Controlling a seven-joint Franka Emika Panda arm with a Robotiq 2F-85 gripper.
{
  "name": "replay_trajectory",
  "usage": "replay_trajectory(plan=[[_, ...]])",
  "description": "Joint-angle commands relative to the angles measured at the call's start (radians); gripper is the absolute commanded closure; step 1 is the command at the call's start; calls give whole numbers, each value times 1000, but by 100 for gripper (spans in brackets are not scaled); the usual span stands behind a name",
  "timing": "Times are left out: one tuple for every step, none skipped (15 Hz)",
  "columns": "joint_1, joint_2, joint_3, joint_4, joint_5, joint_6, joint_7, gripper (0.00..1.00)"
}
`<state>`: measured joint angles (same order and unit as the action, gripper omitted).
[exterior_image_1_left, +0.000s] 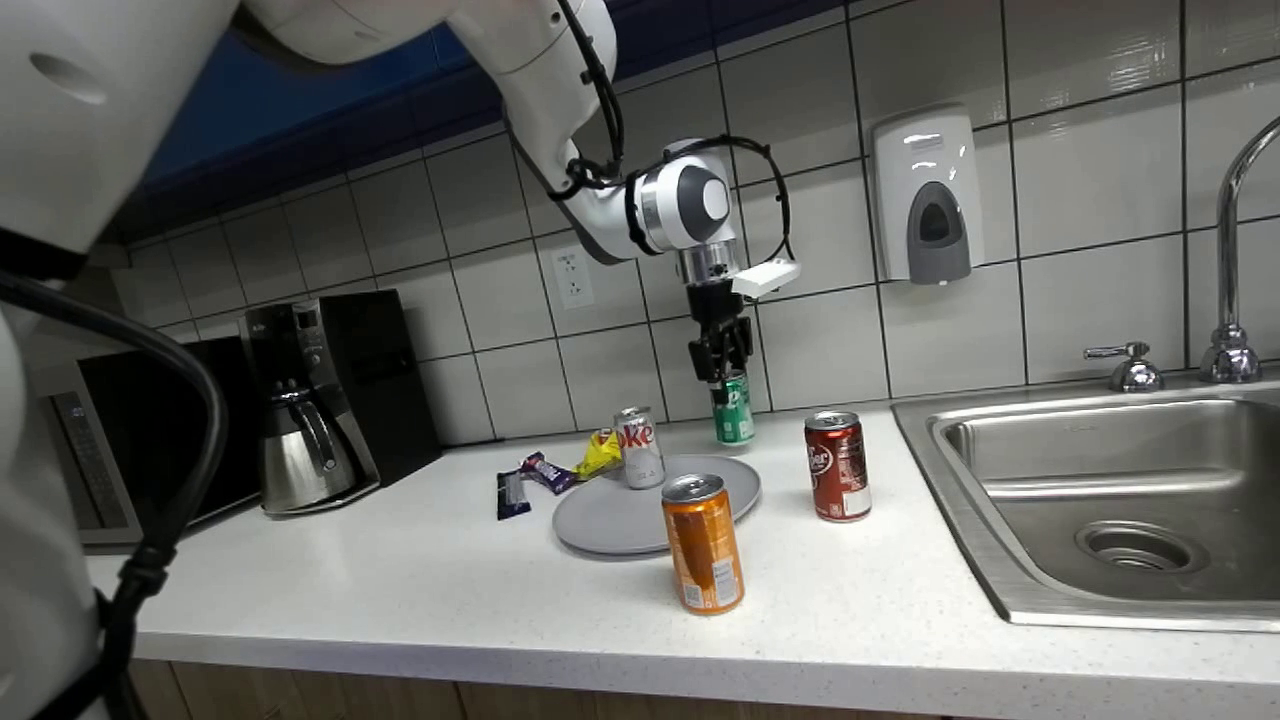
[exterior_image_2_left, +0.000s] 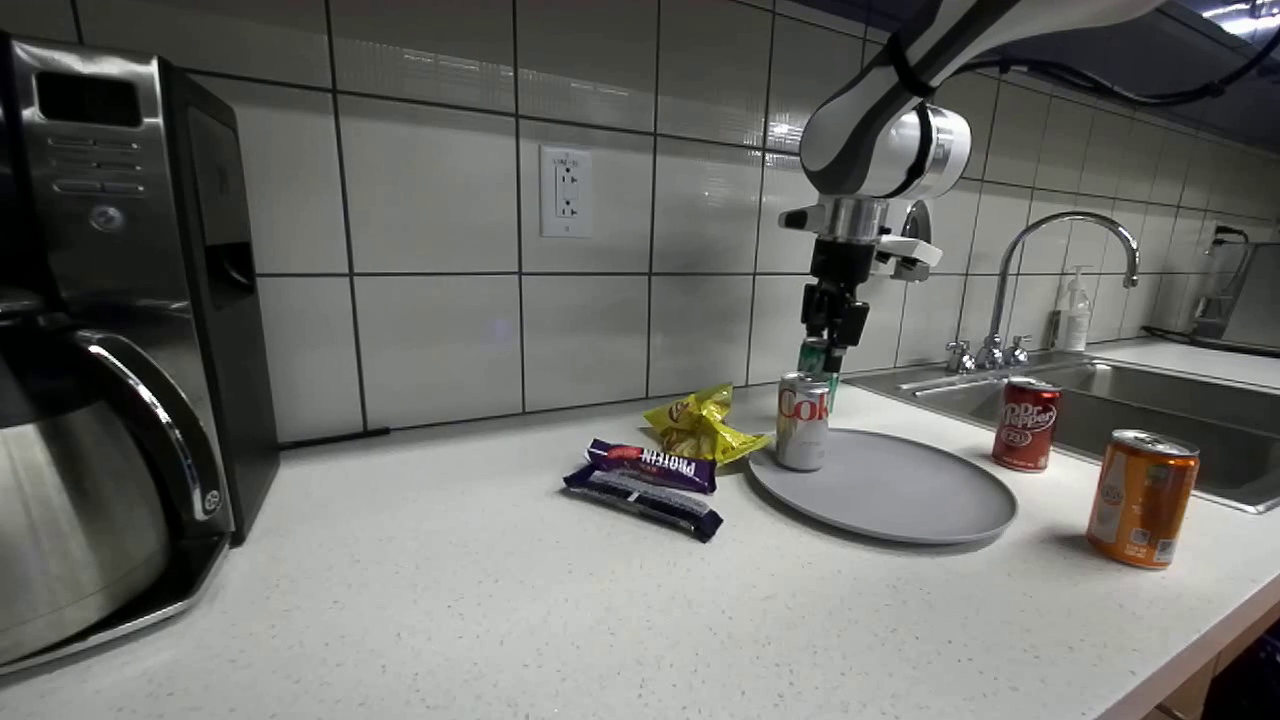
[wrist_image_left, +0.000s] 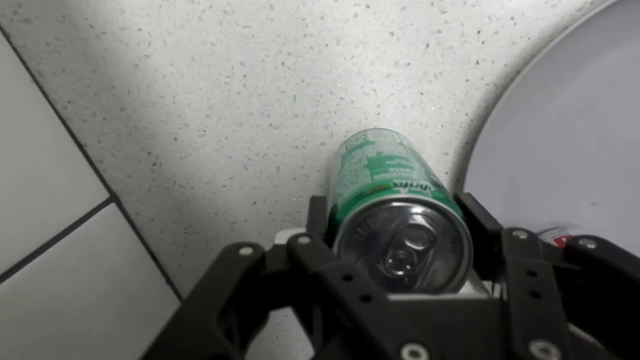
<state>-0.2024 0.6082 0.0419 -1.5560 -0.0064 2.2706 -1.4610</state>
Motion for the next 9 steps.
replay_trajectory(plan=[[11,-84,6,-103,-11,39,-12,61],[15,-95,6,-118,-13,45,-12,61],[19,-105,6,-132,-12,49,-11,61],[22,-114,6,-147,-12,58,-13,61],[26,-125,7,-161,-12,62,-13,61],[30,-135,5,-178,-15,73,-11,61],[33,-145,6,-192,-15,80,-13,61],[35,-156,6,-207,-15,85,-15,61],[37,-166,7,-222,-16,91,-16,61]])
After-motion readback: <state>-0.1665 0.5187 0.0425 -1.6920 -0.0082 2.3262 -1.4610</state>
